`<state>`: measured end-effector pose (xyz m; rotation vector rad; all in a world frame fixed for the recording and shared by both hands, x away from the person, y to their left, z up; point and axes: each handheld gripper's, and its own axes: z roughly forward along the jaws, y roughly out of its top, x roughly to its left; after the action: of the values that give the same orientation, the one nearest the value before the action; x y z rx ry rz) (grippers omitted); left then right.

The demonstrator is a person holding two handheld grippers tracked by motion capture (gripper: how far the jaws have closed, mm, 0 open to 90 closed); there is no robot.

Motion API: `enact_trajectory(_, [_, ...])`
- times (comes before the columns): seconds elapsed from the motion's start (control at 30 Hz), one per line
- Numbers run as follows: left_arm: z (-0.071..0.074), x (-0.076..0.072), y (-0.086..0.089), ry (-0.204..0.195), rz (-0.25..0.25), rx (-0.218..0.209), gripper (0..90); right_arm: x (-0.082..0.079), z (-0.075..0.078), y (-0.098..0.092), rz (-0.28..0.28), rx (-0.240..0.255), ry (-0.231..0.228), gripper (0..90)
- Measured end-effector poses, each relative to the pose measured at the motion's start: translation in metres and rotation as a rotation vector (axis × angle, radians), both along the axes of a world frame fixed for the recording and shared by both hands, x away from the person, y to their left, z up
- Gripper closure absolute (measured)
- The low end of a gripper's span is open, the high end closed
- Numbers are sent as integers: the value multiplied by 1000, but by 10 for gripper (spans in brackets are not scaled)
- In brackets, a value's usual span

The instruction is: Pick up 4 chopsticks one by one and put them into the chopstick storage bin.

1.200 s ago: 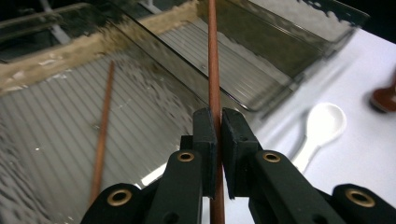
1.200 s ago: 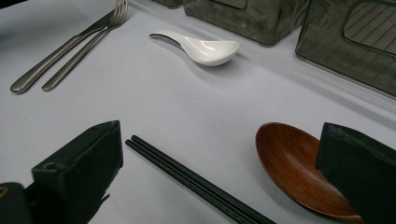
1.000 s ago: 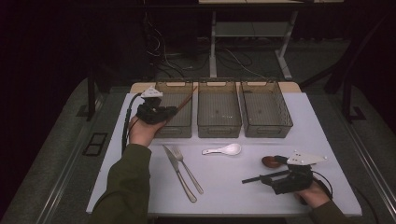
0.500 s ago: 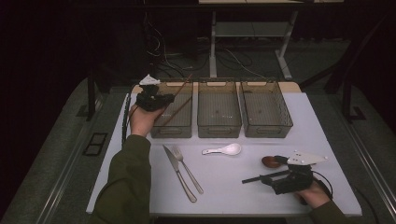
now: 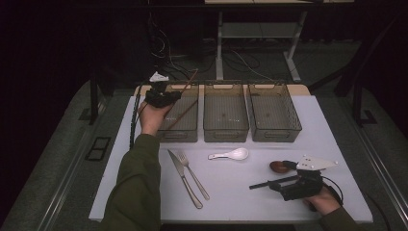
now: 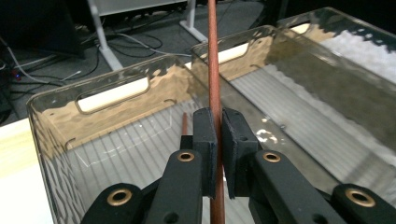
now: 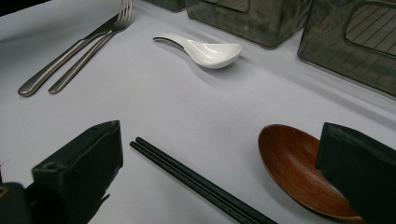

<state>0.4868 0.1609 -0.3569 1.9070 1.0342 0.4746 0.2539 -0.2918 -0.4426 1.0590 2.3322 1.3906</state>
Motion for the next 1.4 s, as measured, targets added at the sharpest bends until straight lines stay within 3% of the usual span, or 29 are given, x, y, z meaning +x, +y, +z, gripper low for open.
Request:
enact_trajectory(0.2, [-13,6,-3,34,14,16,838,0,0,0,1,2,1,6])
enact_trajectory(0.4, [-18,8,-6,50,16,59,837,-1,0,-1,3,4,-1,6])
enact_trajectory(0.63, [-23,8,-2,82,40,66,835,-1,0,-1,3,3,-1,6])
enact_trajectory(0.73, [-22,7,-2,88,44,92,831,-1,0,0,3,2,-1,6])
enact_trajectory(0.87, [-22,7,1,99,57,102,752,-1,0,-1,3,3,-2,6])
enact_trajectory(1.1, [-18,5,4,94,61,87,641,0,0,0,2,1,-1,6])
enact_trajectory(1.4, [-7,-4,5,101,21,43,530,0,0,-1,-1,-1,-1,6])
